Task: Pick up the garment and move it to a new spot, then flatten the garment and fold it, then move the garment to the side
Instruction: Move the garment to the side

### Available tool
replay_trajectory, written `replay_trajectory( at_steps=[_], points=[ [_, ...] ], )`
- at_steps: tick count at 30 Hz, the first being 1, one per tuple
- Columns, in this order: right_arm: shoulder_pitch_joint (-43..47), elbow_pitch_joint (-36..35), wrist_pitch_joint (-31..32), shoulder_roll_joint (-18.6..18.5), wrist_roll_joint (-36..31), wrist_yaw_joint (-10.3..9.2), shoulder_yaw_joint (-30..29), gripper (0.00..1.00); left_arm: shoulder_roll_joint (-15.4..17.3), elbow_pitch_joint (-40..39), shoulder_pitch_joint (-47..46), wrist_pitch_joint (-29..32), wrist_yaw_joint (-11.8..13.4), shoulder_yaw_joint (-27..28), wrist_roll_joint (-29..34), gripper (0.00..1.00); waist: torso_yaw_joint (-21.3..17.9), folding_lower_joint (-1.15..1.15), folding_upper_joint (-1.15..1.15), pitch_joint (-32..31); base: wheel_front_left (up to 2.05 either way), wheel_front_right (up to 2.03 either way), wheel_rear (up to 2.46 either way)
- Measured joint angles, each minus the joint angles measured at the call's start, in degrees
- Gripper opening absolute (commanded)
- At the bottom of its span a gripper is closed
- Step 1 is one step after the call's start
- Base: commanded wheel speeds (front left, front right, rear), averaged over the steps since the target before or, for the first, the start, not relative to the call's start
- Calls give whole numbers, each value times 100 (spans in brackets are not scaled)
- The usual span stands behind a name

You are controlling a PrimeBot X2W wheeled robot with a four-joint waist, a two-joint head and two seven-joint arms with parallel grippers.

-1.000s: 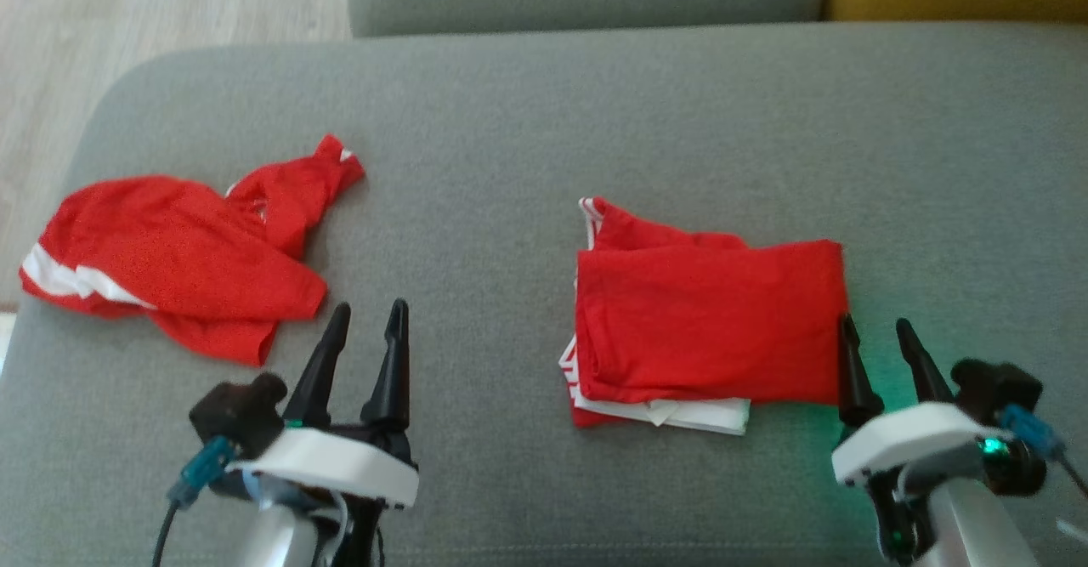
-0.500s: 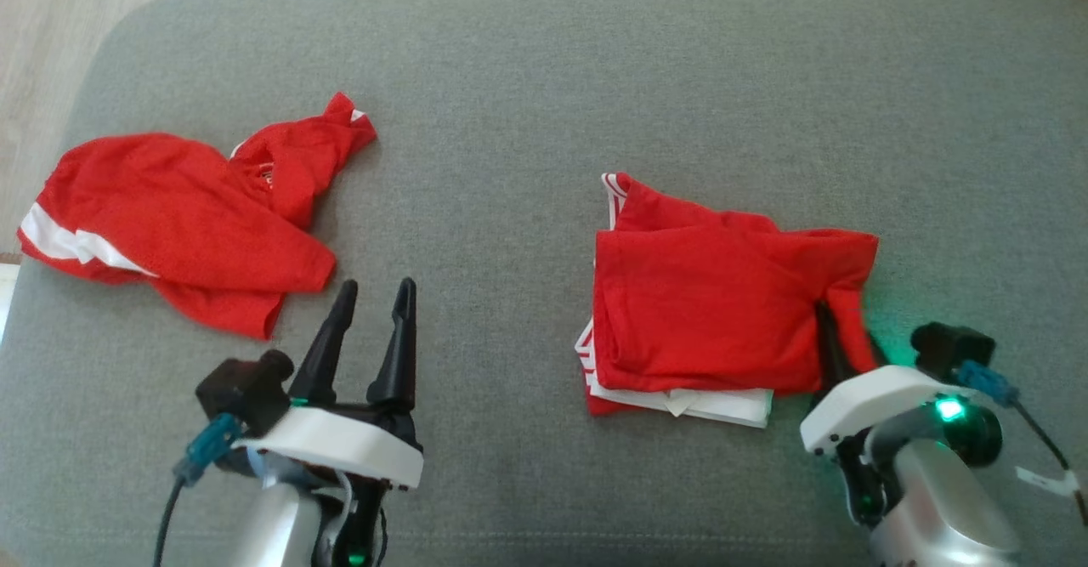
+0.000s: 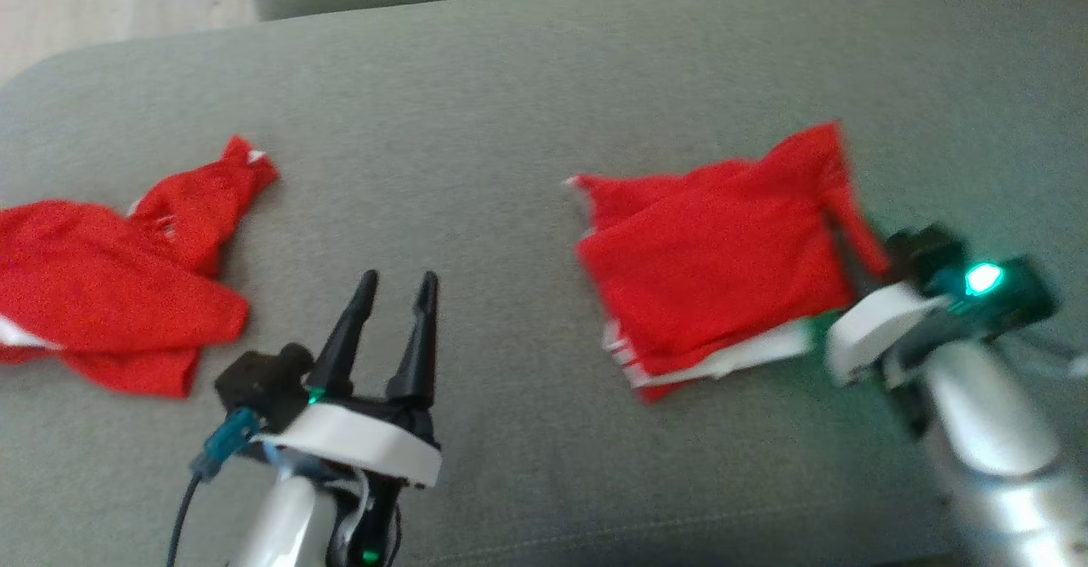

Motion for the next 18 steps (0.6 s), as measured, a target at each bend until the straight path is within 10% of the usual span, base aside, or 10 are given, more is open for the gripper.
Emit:
replay_trajectory(
  at_steps=[8, 18],
  points=[
    [-654, -188, 600, -1290, 359, 0, -8, 0, -3, -122, -456, 0, -10, -187, 83, 100, -446, 0, 0, 353, 0, 0, 0],
    [-963, -335, 838, -1518, 565, 0, -437, 0, -2, -86, -646, 0, -162, -196, 261, 100, -620, 1, 0, 955, 0, 0, 0]
  ],
)
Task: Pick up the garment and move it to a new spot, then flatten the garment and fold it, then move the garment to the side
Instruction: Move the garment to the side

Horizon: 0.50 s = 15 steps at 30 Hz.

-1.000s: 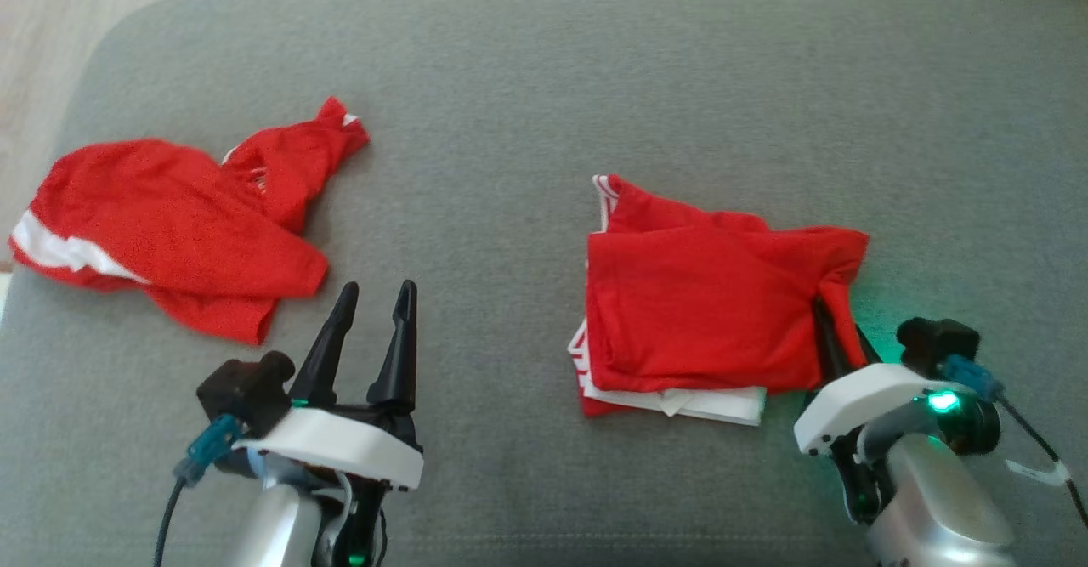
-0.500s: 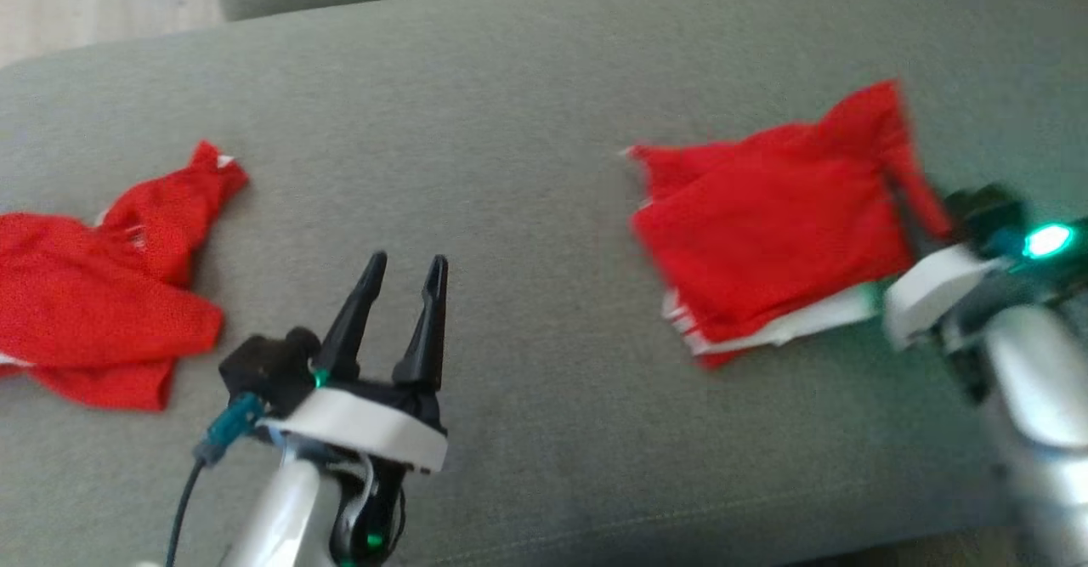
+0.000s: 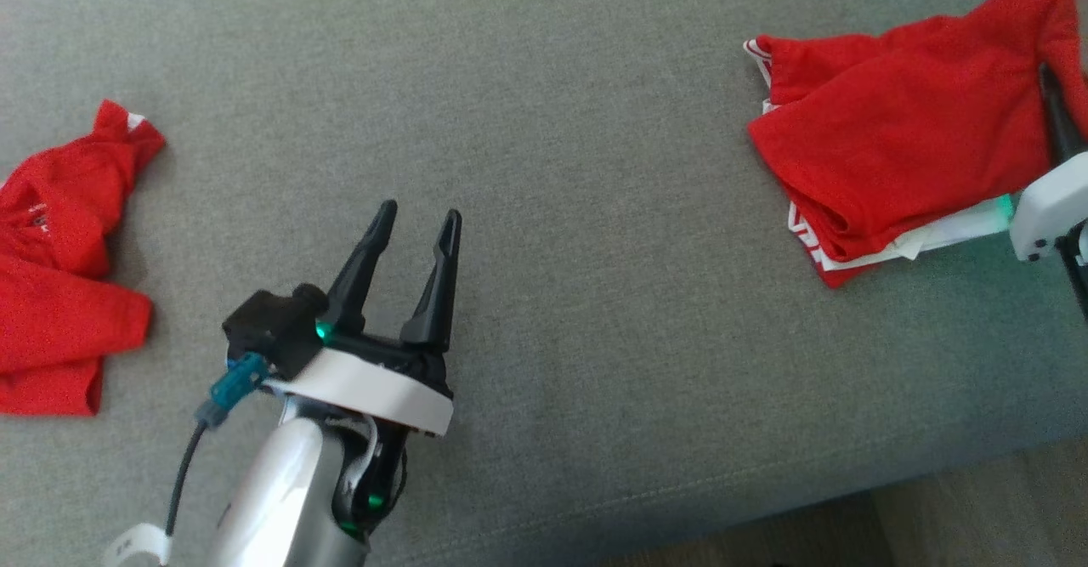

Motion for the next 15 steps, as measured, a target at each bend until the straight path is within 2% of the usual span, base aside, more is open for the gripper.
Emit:
replay_trajectory(
  at_steps=[9, 10, 11, 12, 13, 14, 15],
  points=[
    [4, -163, -11, 73, 0, 0, -192, 0, -1, 73, -103, 0, -51, 132, 36, 100, -5, 0, 0, 45, 0, 0, 0],
    [9, -172, -10, 94, 11, 0, -207, 23, -1, 97, -102, 0, -52, 132, 36, 100, -9, 0, 0, 20, 0, 0, 0],
    [19, -186, -10, 114, 29, 0, -213, 58, -1, 109, -101, 0, -57, 131, 36, 100, -13, 0, 0, -7, 0, 0, 0],
    [25, -194, -10, 123, 33, 0, -212, 83, -2, 116, -101, 0, -86, 131, 36, 100, -16, 0, 0, -35, 0, 0, 0],
    [31, -224, -10, 124, 32, 0, -216, 79, -2, 122, -100, 0, -92, 132, 36, 100, -20, 0, 0, -64, 0, 0, 0],
    [37, -272, -29, 129, 34, 0, -266, 95, -2, 125, -98, 0, -93, 132, 36, 100, -24, 0, 0, -92, 0, 0, 0],
    [37, -324, -34, 130, 34, 0, -319, 100, -2, 125, -96, 0, -93, 133, 36, 100, -31, -1, 0, -115, 0, 0, 0]
  ],
)
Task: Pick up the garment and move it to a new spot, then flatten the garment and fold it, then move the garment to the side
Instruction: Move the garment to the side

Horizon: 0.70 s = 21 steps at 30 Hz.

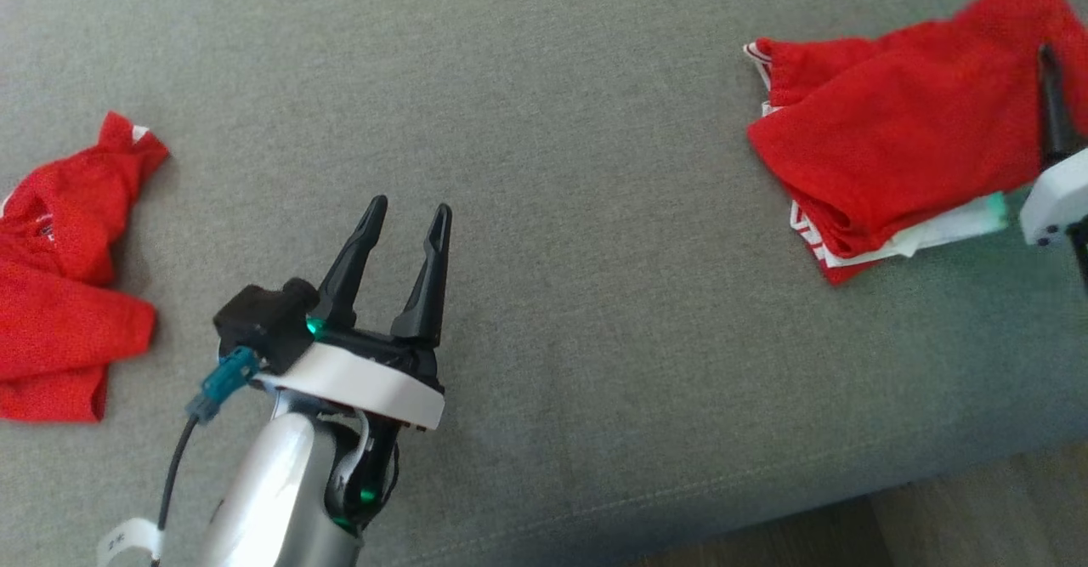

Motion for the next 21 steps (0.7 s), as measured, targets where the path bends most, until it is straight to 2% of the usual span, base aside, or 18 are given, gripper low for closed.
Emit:
replay_trajectory(
  at_steps=[6, 9, 21],
  points=[
    [158, -249, 60, 54, 11, 0, -48, 100, 0, 5, 35, 0, 0, -1, -7, 100, -14, 0, 0, -131, 0, 0, 0],
    [257, -441, 62, 218, 29, 0, -57, 100, 0, 27, 125, 0, 1, -19, -58, 100, 7, 0, 0, -237, 0, 0, 0],
    [1082, -1277, -212, 1434, 479, 0, 179, 100, 1, -24, 469, -1, 257, 8, -270, 100, 459, 0, 0, -948, 0, 0, 0]
  ],
)
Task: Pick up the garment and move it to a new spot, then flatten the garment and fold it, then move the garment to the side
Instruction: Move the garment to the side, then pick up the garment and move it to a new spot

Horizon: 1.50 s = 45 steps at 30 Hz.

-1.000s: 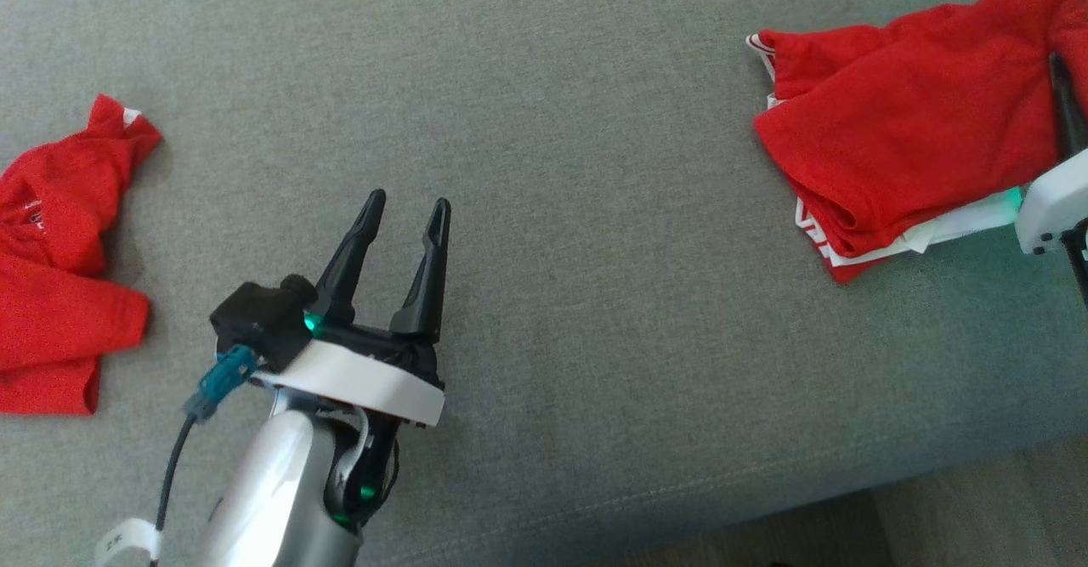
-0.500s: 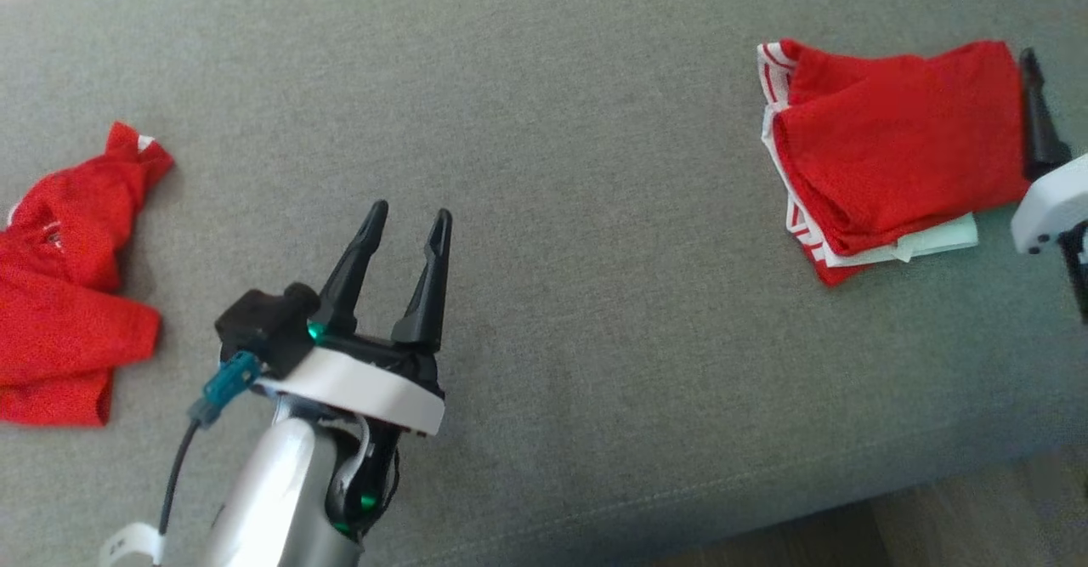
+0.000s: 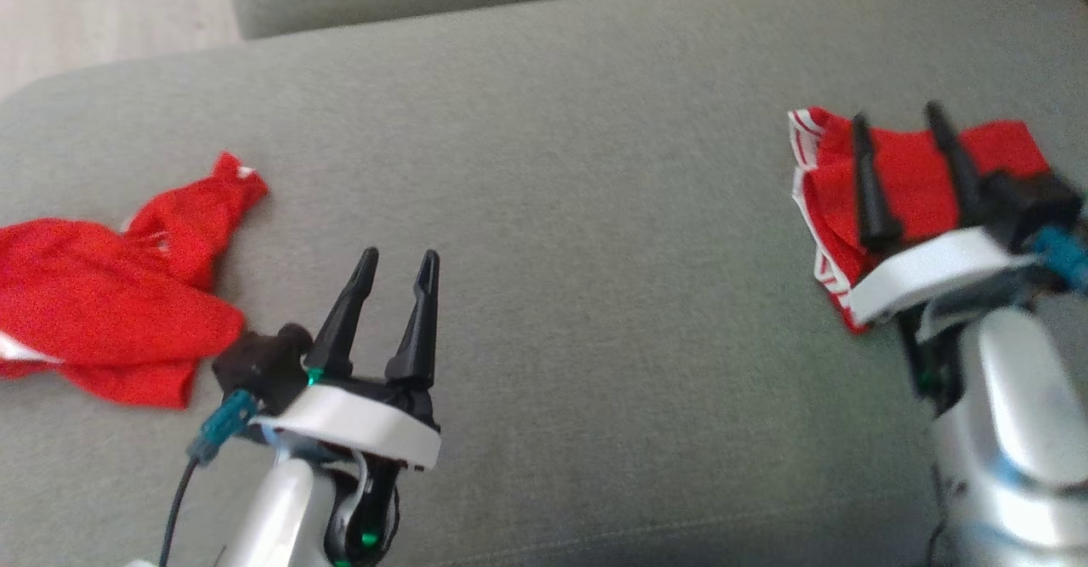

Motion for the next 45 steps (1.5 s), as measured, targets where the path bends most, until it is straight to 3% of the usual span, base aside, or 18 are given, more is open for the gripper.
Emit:
replay_trajectory(
  at_steps=[7, 13, 16, 24, 45],
  points=[
    [755, -255, -407, 403, 199, 0, 166, 100, 3, -100, 354, 1, 107, 180, -36, 100, 358, 0, 0, -360, 0, 0, 0],
    [1415, -267, -694, 471, 108, 0, 352, 100, 7, -115, 706, 1, 130, 255, 69, 100, 623, 0, 0, -637, 0, 0, 0],
    [1708, -308, -842, 511, 409, 0, 400, 100, 9, -169, 870, 1, 156, 382, 110, 100, 732, 0, 0, -748, 0, 0, 0],
    [2020, -375, -954, 514, 708, 0, 403, 100, 9, -339, 1068, 1, 204, 463, 180, 100, 810, 0, 0, -848, 0, 0, 0],
    [2064, -366, -1001, 522, 756, 0, 409, 100, 9, -374, 1070, 1, 199, 510, 221, 100, 799, 0, 0, -846, 0, 0, 0]
  ],
)
